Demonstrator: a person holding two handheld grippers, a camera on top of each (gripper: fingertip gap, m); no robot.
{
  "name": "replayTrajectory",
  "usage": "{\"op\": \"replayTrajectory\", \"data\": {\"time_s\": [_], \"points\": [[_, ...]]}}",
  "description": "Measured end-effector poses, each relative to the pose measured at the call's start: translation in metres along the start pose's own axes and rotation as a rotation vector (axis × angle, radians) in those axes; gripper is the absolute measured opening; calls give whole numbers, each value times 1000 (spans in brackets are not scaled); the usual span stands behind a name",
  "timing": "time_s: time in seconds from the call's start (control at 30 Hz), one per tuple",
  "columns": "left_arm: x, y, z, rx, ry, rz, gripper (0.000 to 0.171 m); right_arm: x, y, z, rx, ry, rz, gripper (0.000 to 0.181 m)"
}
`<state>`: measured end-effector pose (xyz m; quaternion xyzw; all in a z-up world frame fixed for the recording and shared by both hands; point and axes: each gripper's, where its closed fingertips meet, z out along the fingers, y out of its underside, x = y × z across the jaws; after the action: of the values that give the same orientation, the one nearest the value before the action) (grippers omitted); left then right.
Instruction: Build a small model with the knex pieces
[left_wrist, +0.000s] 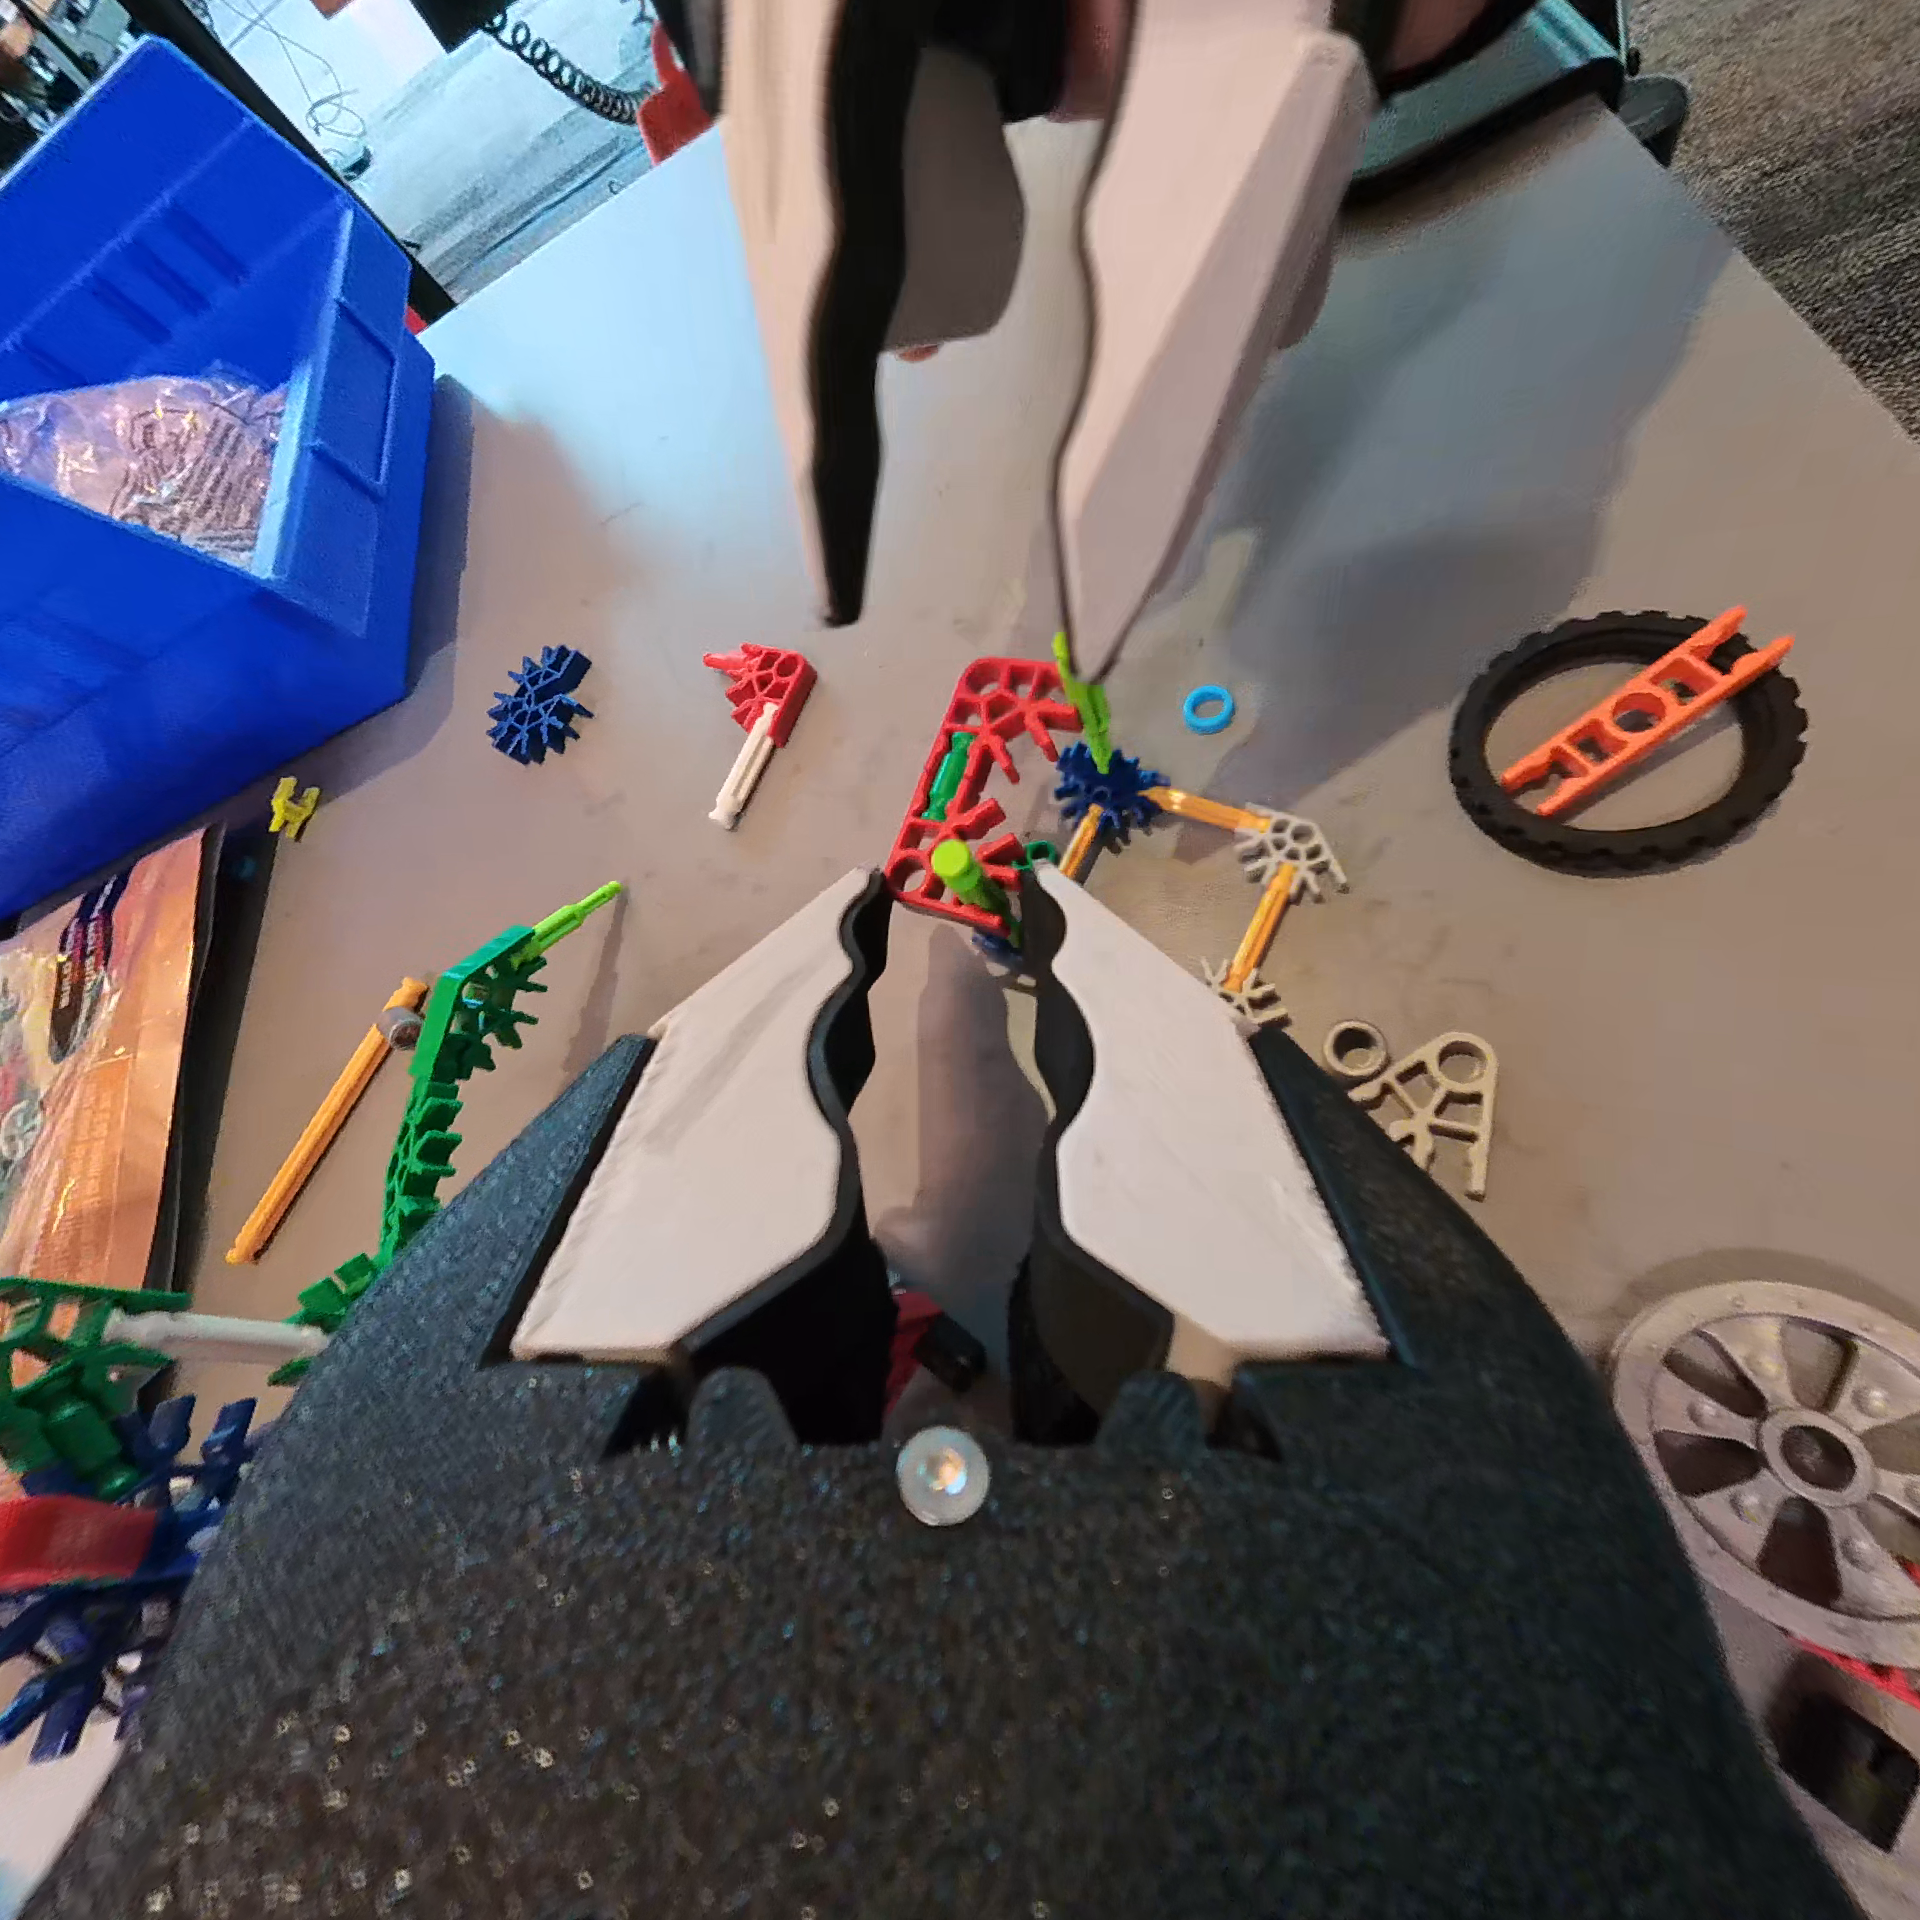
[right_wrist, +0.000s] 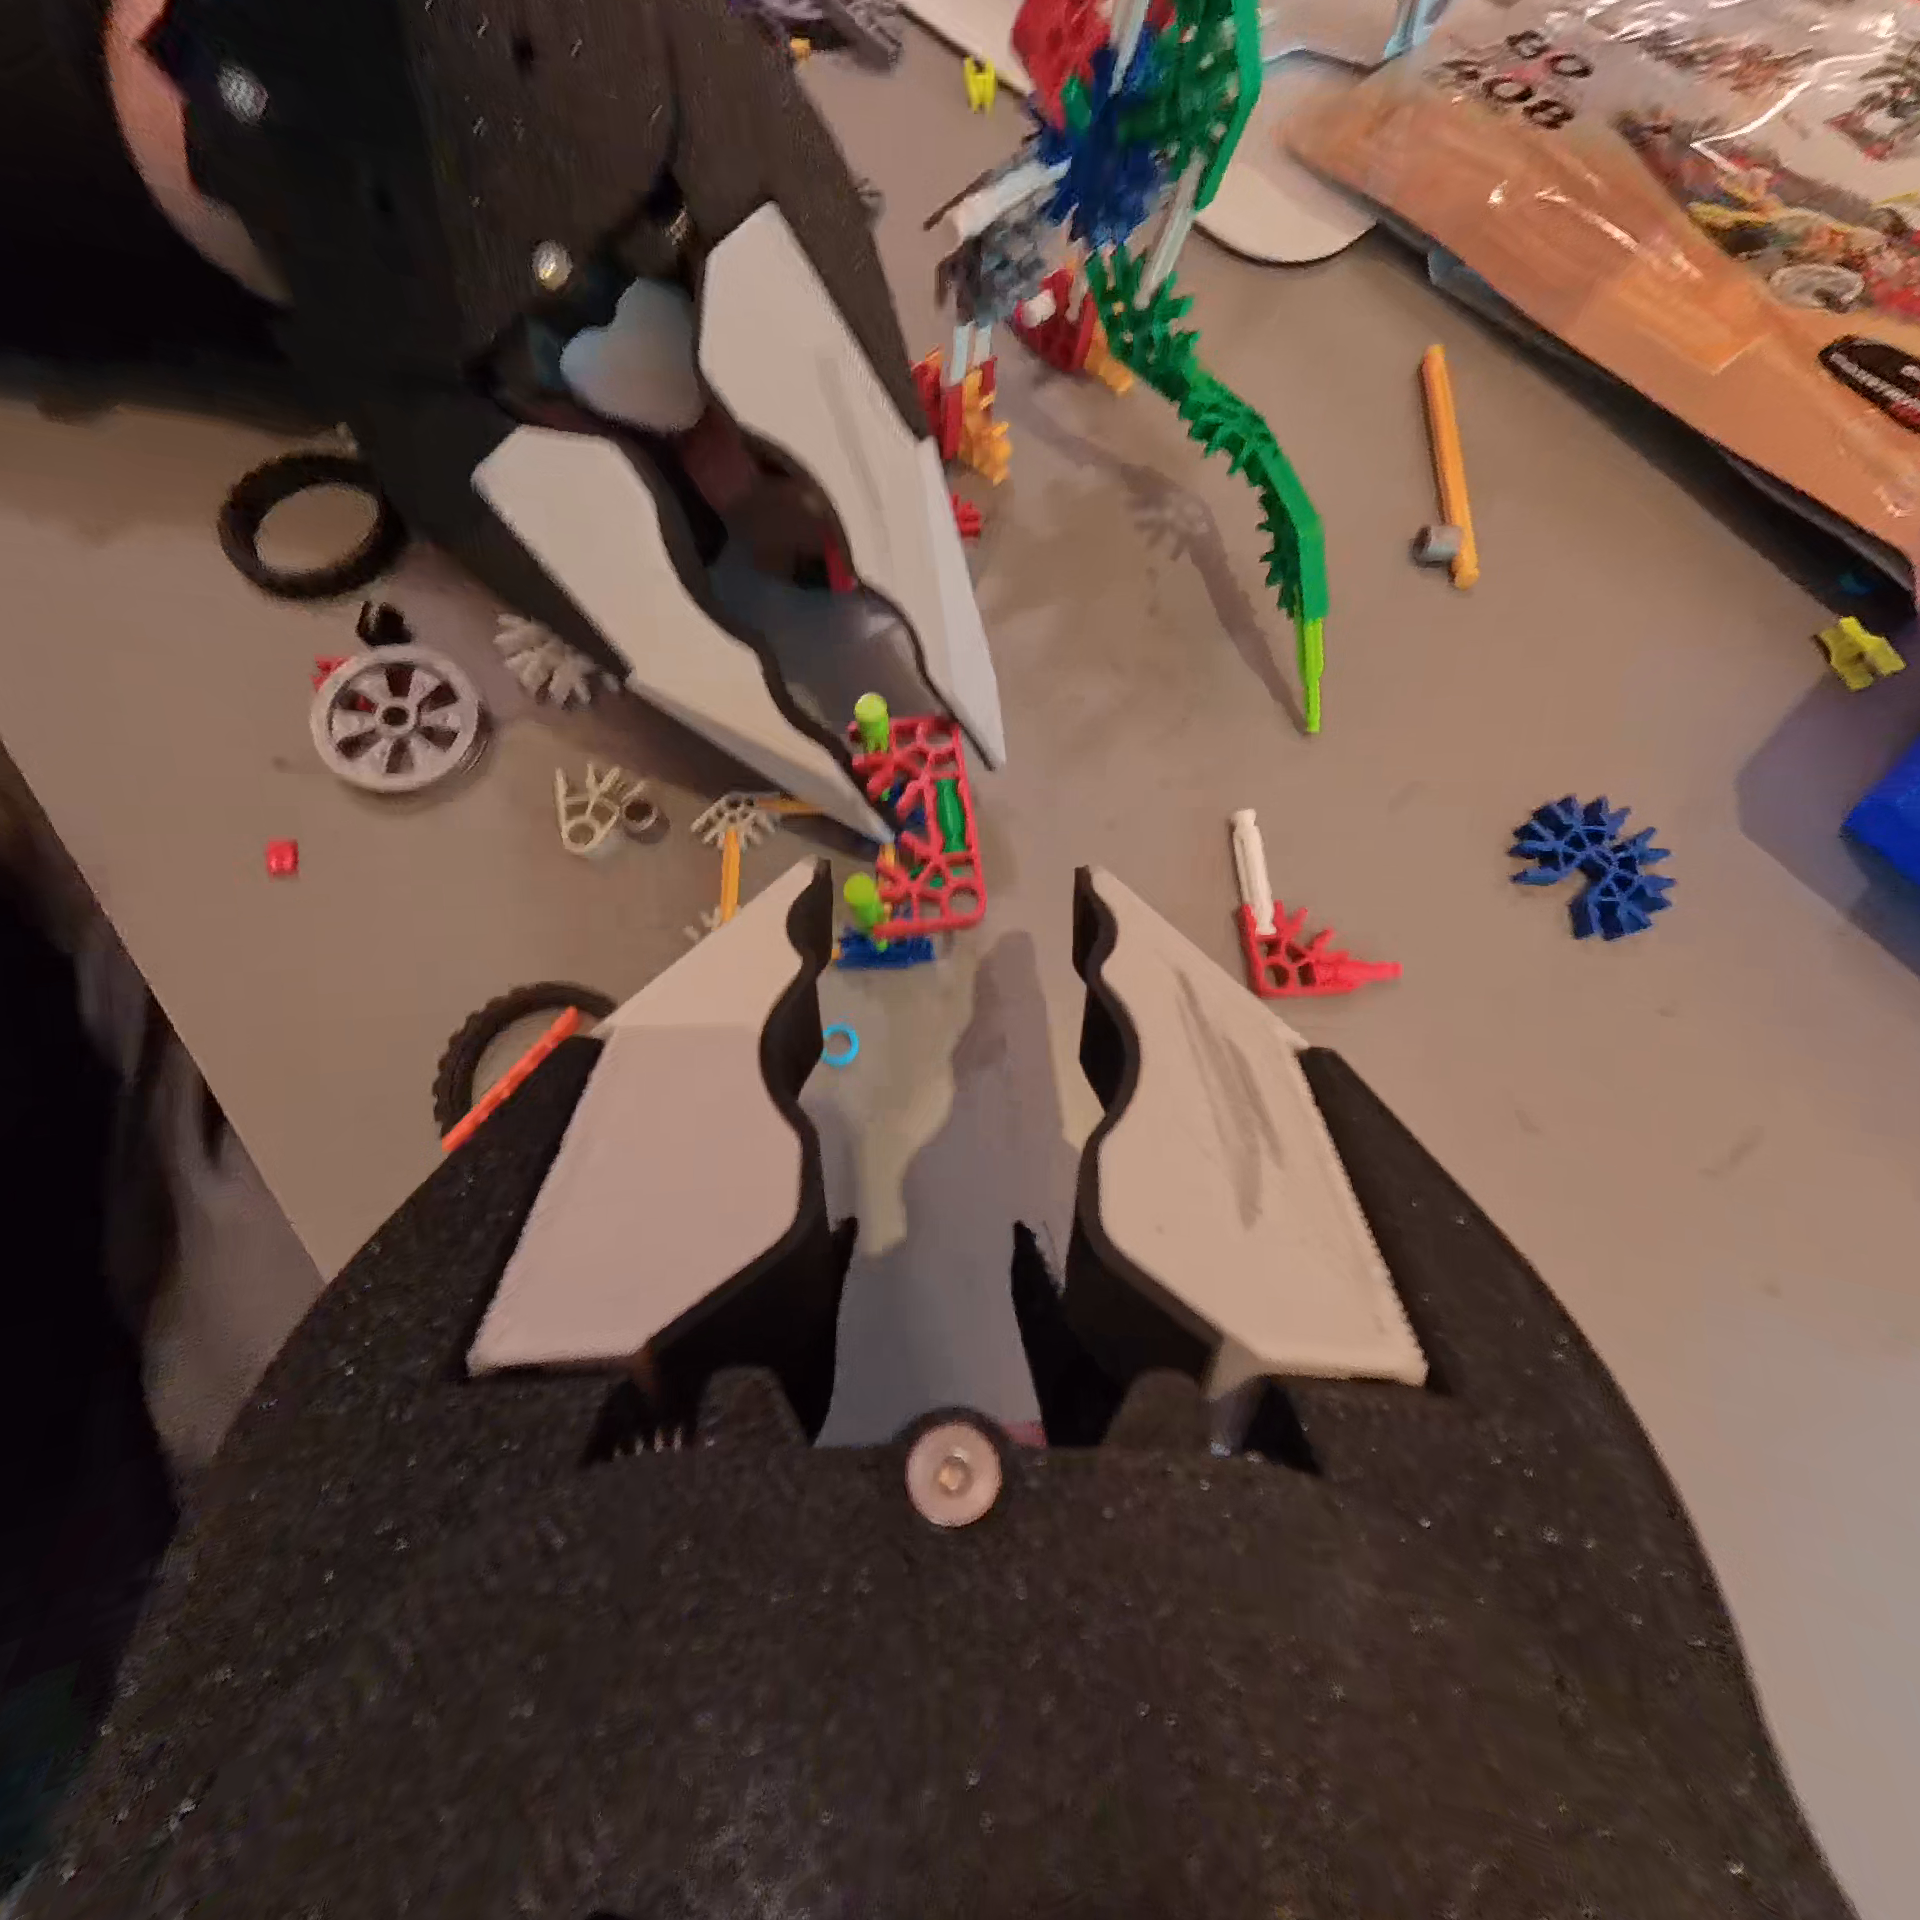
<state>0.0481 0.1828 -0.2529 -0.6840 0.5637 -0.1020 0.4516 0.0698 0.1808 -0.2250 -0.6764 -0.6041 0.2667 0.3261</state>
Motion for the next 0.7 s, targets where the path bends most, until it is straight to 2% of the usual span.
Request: {"op": "replayTrajectory", "data": {"time_s": [0.27, 0.37, 0.4, 0.53, 0.7], "points": [[-2, 4, -2, -19, -4, -29, 26, -7, 18, 6, 18, 0, -17, 44], [-3, 3, -3, -18, -8, -47, 28, -9, 18, 10, 31, 1, -28, 43], [-3, 2, -3, -15, -15, -37, 23, -9, 17, 12, 34, 3, -30, 39], [-1, 1, -2, -13, -12, -44, 23, -8, 11, 19, 51, 16, -52, 27], [-5, -1, -6, 0, -30, -44, 28, -10, 8, 22, 57, 27, -78, 27]]}}
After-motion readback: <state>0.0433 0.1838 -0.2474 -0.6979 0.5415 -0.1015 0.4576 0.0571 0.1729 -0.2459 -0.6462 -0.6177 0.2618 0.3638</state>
